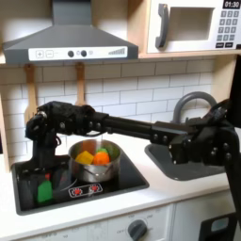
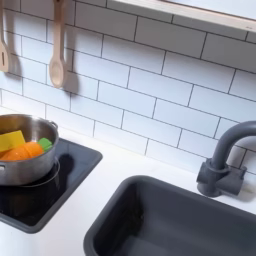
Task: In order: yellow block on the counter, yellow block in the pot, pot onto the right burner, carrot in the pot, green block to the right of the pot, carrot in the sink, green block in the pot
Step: 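Move the green block to the right of the pot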
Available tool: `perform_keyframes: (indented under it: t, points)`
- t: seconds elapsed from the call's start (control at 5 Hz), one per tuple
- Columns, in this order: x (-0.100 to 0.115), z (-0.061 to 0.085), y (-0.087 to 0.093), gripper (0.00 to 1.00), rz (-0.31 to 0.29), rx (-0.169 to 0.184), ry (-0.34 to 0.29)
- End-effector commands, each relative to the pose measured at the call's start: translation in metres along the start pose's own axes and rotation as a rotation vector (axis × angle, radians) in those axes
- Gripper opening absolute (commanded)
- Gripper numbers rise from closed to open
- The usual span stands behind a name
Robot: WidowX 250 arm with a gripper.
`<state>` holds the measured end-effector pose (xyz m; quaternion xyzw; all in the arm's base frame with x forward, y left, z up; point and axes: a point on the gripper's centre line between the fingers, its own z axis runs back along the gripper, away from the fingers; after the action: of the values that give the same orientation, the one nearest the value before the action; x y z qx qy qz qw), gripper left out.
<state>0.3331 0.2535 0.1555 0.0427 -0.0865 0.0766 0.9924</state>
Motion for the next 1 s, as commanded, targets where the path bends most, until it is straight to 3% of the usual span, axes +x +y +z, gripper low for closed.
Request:
perform_keyframes:
  t: [0.0, 0.4, 0.6, 0.8]
  points:
    - [-0.001, 0.002, -0.001, 0.0, -0.008, -0.003, -0.004]
    - [-0.001, 0.015, -0.002, 0.0, -0.006, -0.021, -0.017]
    - [-0.003, 0.02, -0.011, 0.0, -0.013, -0.059, -0.01]
    - [0.001, 0.038, -0.014, 0.0, -0.006, -0.069, -0.048]
